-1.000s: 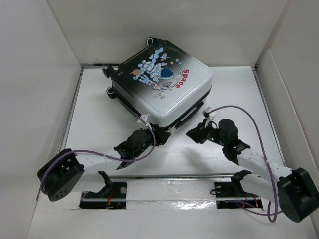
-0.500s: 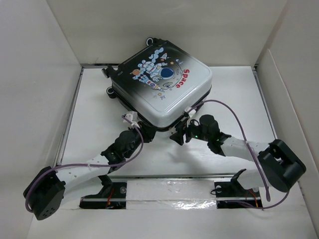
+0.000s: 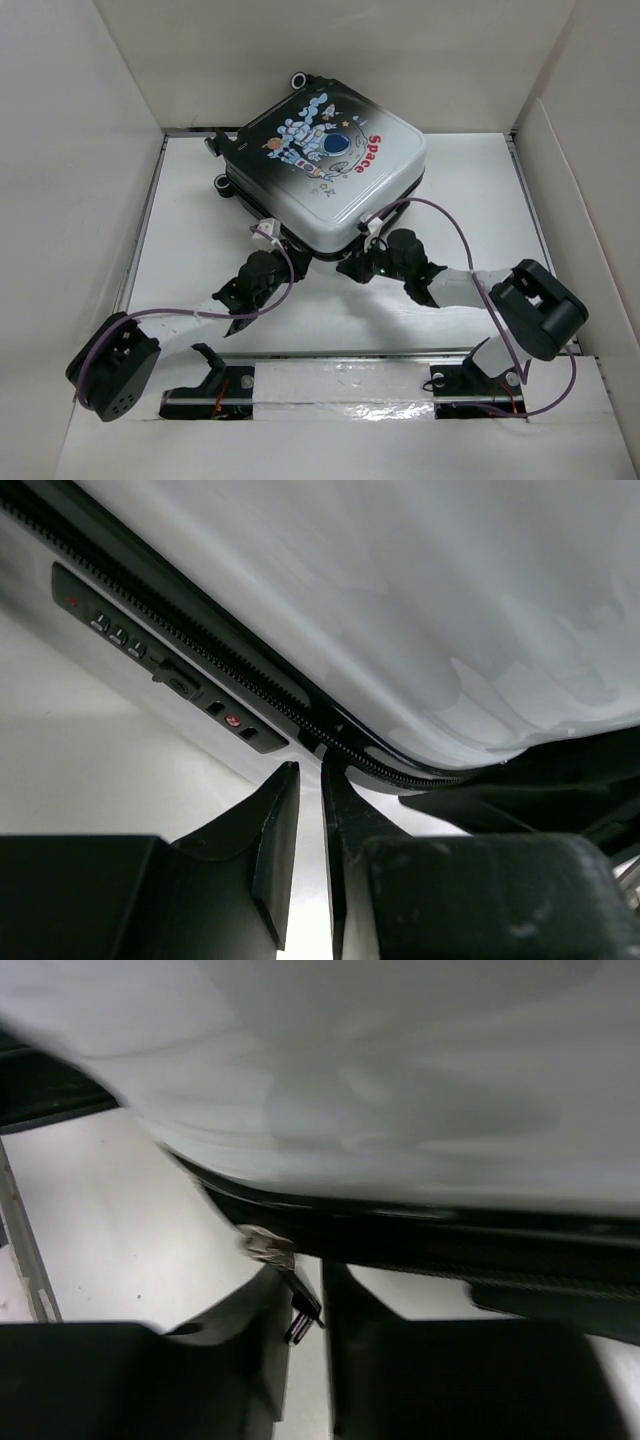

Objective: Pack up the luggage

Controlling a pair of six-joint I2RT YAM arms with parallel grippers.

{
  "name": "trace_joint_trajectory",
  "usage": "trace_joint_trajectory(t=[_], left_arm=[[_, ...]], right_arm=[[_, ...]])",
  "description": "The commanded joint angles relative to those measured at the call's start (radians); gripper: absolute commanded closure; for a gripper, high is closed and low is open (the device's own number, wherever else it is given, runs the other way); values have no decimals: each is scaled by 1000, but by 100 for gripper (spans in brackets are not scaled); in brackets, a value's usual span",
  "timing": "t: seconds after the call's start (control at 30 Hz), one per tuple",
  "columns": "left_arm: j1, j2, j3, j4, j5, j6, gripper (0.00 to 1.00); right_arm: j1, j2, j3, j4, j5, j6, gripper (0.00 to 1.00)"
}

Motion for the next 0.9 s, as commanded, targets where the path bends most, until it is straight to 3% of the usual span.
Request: trace_joint_trajectory(t=[0.0, 0.17, 0.33, 0.5, 0.73, 0.83, 0.87], left_arm=[[6, 68, 62, 77, 47, 26, 88], [-17, 151, 107, 126, 61, 21, 88], [-54, 242, 171, 175, 76, 3, 89], [-97, 337, 243, 230, 74, -39, 89], [-146, 522, 438, 252, 104, -45, 90], [-146, 489, 435, 209, 84, -36, 83], [-133, 468, 415, 200, 71, -33, 68]], right_arm=[[24, -17, 31, 231, 29, 34, 85], [35, -125, -39, 216, 83, 26, 100], [70, -276, -26, -104, 224, -37, 100], [203, -340, 20, -420, 450, -36, 100], [392, -311, 83, -429, 652, 94, 100], [403, -280, 102, -387, 750, 107, 100], [403, -278, 91, -376, 774, 107, 100]])
